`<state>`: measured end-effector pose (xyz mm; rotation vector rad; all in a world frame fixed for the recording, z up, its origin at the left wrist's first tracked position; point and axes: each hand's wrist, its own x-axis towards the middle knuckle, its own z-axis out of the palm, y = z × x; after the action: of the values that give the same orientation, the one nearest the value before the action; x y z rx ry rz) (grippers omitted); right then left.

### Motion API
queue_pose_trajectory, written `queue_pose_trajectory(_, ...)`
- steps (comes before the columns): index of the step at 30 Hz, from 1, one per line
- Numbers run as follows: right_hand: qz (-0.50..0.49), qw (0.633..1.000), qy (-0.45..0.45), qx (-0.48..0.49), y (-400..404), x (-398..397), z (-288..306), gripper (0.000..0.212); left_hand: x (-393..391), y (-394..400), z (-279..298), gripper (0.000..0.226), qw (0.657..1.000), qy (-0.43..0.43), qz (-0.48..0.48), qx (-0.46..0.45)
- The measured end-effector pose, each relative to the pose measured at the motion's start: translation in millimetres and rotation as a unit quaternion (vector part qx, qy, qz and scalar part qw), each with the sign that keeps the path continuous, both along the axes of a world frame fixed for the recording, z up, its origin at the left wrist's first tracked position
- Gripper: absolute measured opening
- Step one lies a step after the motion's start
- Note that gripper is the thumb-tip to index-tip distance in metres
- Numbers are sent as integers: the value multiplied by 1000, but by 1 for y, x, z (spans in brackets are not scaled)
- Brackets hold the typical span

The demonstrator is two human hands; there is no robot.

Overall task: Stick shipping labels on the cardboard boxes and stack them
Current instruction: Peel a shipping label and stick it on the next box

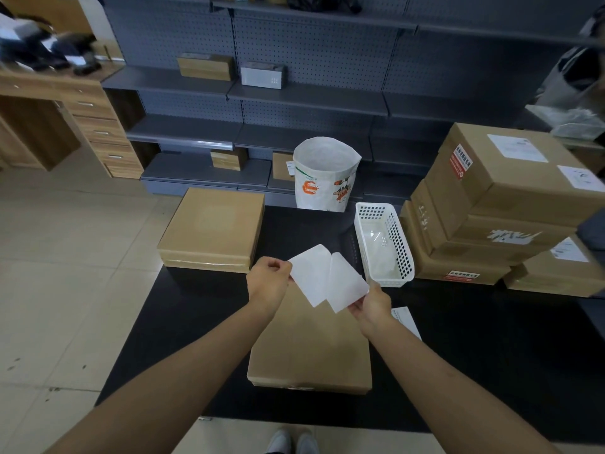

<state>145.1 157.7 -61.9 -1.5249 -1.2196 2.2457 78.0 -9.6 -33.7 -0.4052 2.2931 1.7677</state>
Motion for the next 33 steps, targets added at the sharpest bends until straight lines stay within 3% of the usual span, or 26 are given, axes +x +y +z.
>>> queue_pose_trajectory(6, -2, 992, -87, 95, 26, 11, -6, 38, -9, -6, 5, 5, 997, 15, 80, 17)
queue_pose_trajectory(8, 15, 989, -105, 100, 33, 11, -8, 39, -11, -5, 8, 5, 996, 34, 74, 21)
queue_pose_trajectory(11, 26, 964, -208, 165, 42, 4, -17, 32, -12, 2, 11, 5, 997, 56, 52, 22)
queue_pose_trajectory(16, 6, 964, -134, 231, 43, -8, -5, 24, -21, 20, 8, 5, 997, 70, 6, -2)
queue_pose_trajectory(22, 116, 893, -143, 411, 83, -20, 7, 17, -30, 57, 2, 4, 998, 54, -13, -14)
queue_pose_trajectory(30, 231, 837, -109, 484, 164, -79, -1, 20, -52, 130, -9, 7, 998, 37, 12, -45)
queue_pose_trajectory(33, 294, 775, -117, 548, 186, -100, -7, 22, -56, 151, -10, 3, 998, 34, 32, -45)
